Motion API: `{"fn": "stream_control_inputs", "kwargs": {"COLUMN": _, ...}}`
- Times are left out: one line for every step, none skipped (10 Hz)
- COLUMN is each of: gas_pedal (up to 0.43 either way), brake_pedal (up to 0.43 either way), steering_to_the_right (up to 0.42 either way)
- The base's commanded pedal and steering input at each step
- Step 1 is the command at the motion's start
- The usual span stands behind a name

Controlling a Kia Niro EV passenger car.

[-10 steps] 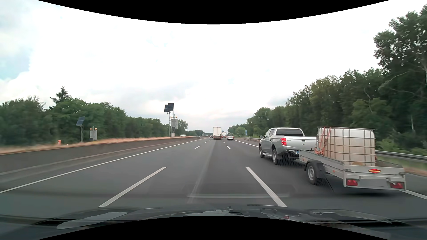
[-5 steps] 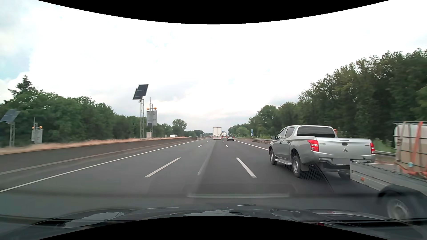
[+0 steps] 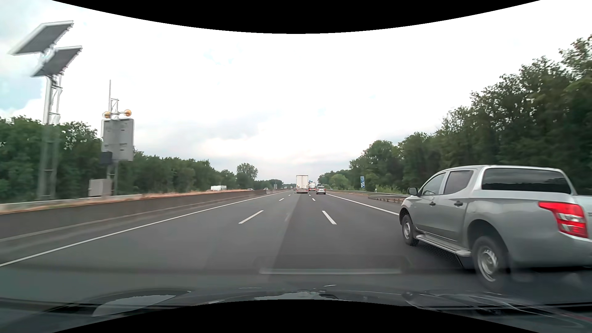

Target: Follow the waypoints while adhering to traffic rules and regulations

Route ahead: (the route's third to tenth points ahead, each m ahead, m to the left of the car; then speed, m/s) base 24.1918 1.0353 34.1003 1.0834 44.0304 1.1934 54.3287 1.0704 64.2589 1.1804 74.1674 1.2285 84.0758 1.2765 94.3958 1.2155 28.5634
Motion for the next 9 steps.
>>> {"fn": "stream_control_inputs", "kwargs": {"gas_pedal": 0.22, "brake_pedal": 0.0, "steering_to_the_right": -0.004}}
{"fn": "stream_control_inputs", "kwargs": {"gas_pedal": 0.22, "brake_pedal": 0.0, "steering_to_the_right": -0.004}}
{"fn": "stream_control_inputs", "kwargs": {"gas_pedal": 0.22, "brake_pedal": 0.0, "steering_to_the_right": -0.003}}
{"fn": "stream_control_inputs", "kwargs": {"gas_pedal": 0.22, "brake_pedal": 0.0, "steering_to_the_right": -0.003}}
{"fn": "stream_control_inputs", "kwargs": {"gas_pedal": 0.22, "brake_pedal": 0.0, "steering_to_the_right": -0.002}}
{"fn": "stream_control_inputs", "kwargs": {"gas_pedal": 0.22, "brake_pedal": 0.0, "steering_to_the_right": -0.002}}
{"fn": "stream_control_inputs", "kwargs": {"gas_pedal": 0.22, "brake_pedal": 0.0, "steering_to_the_right": -0.002}}
{"fn": "stream_control_inputs", "kwargs": {"gas_pedal": 0.22, "brake_pedal": 0.0, "steering_to_the_right": -0.002}}
{"fn": "stream_control_inputs", "kwargs": {"gas_pedal": 0.22, "brake_pedal": 0.0, "steering_to_the_right": -0.002}}
